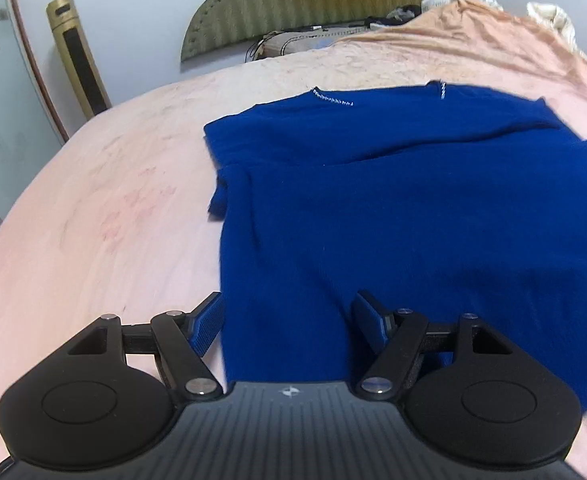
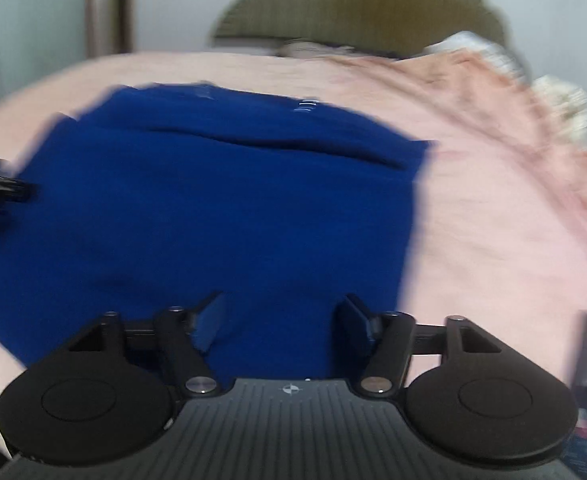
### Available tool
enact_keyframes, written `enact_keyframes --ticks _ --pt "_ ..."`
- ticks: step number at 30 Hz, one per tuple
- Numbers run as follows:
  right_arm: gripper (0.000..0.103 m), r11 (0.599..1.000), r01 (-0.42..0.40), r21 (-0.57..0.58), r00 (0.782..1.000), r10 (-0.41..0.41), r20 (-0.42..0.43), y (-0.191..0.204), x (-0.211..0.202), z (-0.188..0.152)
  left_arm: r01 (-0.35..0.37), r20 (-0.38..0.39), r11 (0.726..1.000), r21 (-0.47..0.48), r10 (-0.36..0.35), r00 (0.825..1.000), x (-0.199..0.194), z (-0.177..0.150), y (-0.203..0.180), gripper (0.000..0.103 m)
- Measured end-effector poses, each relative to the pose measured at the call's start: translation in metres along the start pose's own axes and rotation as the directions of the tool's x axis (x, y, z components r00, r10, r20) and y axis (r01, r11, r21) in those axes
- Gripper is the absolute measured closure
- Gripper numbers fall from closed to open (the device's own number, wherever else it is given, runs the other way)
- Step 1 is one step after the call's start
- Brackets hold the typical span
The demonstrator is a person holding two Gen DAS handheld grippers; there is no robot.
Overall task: Fold small clothes
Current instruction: 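Grasp the sweater hem with both tools and lift it toward the collar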
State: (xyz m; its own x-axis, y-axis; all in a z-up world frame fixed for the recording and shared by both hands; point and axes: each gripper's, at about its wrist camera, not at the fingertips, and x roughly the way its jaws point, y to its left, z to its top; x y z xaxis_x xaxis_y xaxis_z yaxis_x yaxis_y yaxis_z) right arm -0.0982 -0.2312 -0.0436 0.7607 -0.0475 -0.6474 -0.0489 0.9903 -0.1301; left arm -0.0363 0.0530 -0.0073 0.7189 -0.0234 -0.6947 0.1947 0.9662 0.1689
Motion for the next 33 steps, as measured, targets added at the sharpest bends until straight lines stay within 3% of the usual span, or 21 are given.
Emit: enact_keyframes --ticks 3,5,10,12,16,20,23,26,28,29,31,32,33 --pt "0.024 0.996 0.076 0.048 0.997 -0.078 0.030 -0.014 -0.019 -0.005 0.014 0.019 0.999 -0.031 -0.014 1.000 -0.017 -0.007 0.010 0.032" --pt "0.024 0.990 0.076 0.119 0.995 -0.082 0.052 -0.024 -0.031 -0.010 0.042 0.010 0.996 -0.073 -0.041 0.999 -0.023 -0.011 0.021 0.032" --pt "0.024 0.921 -0.121 0.369 0.992 0.101 0.074 -0.052 -0.048 -0.036 0.175 -0.015 0.961 -0.215 -0.183 0.983 -0.028 -0.027 0.052 0.032" --pt "0.025 0.898 -0.153 0.413 0.988 0.135 0.074 -0.053 -0.053 -0.045 0.221 -0.021 0.939 -0.265 -0.235 0.972 -0.026 -0.033 0.063 0.032" --pt "0.027 0.861 -0.194 0.471 0.981 0.176 0.082 -0.056 -0.060 -0.058 0.335 -0.032 0.876 -0.348 -0.368 0.929 -0.025 -0.045 0.077 0.033" --pt "0.036 0.832 -0.219 0.510 0.975 0.202 0.090 -0.056 -0.062 -0.066 0.370 -0.037 0.870 -0.325 -0.403 0.914 -0.028 -0.052 0.071 0.037" --pt "0.047 0.845 -0.202 0.496 0.979 0.190 0.075 -0.049 -0.063 -0.070 0.372 -0.030 0.878 -0.303 -0.398 0.917 -0.029 -0.053 0.064 0.041" --pt "0.048 0.859 -0.203 0.470 0.979 0.194 0.068 -0.040 -0.065 -0.070 0.393 -0.014 0.872 -0.291 -0.414 0.910 -0.028 -0.053 0.058 0.042" --pt "0.050 0.869 -0.213 0.446 0.976 0.205 0.069 -0.032 -0.065 -0.070 0.397 0.001 0.875 -0.277 -0.413 0.911 -0.028 -0.053 0.053 0.047" --pt "0.053 0.878 -0.205 0.432 0.978 0.195 0.069 -0.028 -0.065 -0.069 0.396 0.006 0.879 -0.265 -0.409 0.913 -0.027 -0.054 0.050 0.057" --pt "0.065 0.901 -0.172 0.398 0.985 0.159 0.065 -0.021 -0.064 -0.068 0.383 0.011 0.888 -0.254 -0.393 0.919 -0.026 -0.053 0.046 0.072" --pt "0.077 0.912 -0.150 0.382 0.989 0.138 0.061 -0.018 -0.063 -0.067 0.385 0.007 0.886 -0.259 -0.397 0.918 -0.025 -0.053 0.047 0.085" --pt "0.083 0.920 -0.131 0.368 0.991 0.117 0.058 -0.016 -0.063 -0.067 0.393 0.005 0.877 -0.275 -0.408 0.913 -0.024 -0.053 0.048 0.089"
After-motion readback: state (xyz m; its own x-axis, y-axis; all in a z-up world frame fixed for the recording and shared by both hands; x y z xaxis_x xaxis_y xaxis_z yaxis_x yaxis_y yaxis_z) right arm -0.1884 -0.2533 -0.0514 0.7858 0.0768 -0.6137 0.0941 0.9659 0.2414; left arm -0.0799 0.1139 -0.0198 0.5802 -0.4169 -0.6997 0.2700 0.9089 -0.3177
